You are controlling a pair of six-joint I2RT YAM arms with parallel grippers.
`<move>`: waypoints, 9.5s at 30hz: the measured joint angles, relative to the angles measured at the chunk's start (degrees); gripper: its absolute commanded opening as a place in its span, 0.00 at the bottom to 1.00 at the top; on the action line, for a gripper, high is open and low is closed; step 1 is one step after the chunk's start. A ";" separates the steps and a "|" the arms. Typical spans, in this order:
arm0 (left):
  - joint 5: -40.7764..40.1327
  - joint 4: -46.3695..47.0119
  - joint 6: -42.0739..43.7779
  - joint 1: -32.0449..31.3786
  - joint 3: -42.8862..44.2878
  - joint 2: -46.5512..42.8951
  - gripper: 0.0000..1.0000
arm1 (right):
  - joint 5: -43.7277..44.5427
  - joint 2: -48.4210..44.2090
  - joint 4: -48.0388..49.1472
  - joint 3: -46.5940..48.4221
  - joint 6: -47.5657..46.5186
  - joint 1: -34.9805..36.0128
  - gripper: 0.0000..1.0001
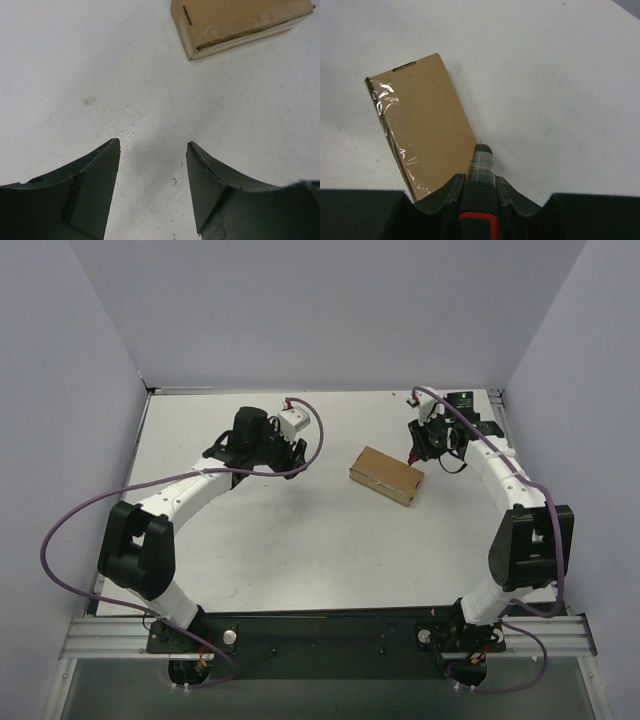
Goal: Unpack the express box
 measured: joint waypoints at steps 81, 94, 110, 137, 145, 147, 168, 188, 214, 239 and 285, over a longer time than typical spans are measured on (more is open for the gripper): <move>15.37 10.75 -33.11 -3.45 32.06 43.06 0.64 | -6.84 -11.67 19.67 -14.67 6.58 19.56 0.00; 18.62 11.43 -35.85 -1.01 19.17 35.08 0.61 | -0.66 -17.03 17.99 -14.67 10.80 13.51 0.00; 19.47 8.87 -29.92 -0.07 30.64 32.87 0.00 | -3.69 -15.37 21.92 -15.15 11.08 17.11 0.00; 24.30 10.05 -31.01 -4.07 32.98 41.13 0.00 | -13.07 -10.23 21.84 -16.28 1.09 18.71 0.00; 23.78 9.62 -30.71 -4.13 32.41 41.16 0.00 | -15.34 -9.70 21.86 -16.28 -2.14 18.53 0.00; 23.78 9.64 -30.69 -4.13 32.28 41.16 0.00 | -15.80 -8.96 21.81 -16.28 -2.97 18.43 0.00; 23.78 9.62 -30.75 -4.13 32.06 41.18 0.00 | -18.86 -6.51 19.96 -12.90 -6.51 17.62 0.00; 23.87 9.94 -31.41 -4.11 32.06 41.79 0.00 | -18.93 -4.50 18.47 -12.81 -9.99 17.57 0.00; 24.37 10.49 -31.54 -4.07 32.06 41.99 0.00 | -21.20 -3.96 4.55 -10.54 -19.82 12.44 0.00; 25.75 10.45 -31.06 -4.09 31.91 42.01 0.00 | -22.77 -8.44 -10.49 -9.88 -35.54 5.22 0.00; 25.44 -16.17 -15.13 -1.62 25.33 32.28 0.00 | -20.28 -8.28 -6.73 -7.91 -21.49 21.35 0.00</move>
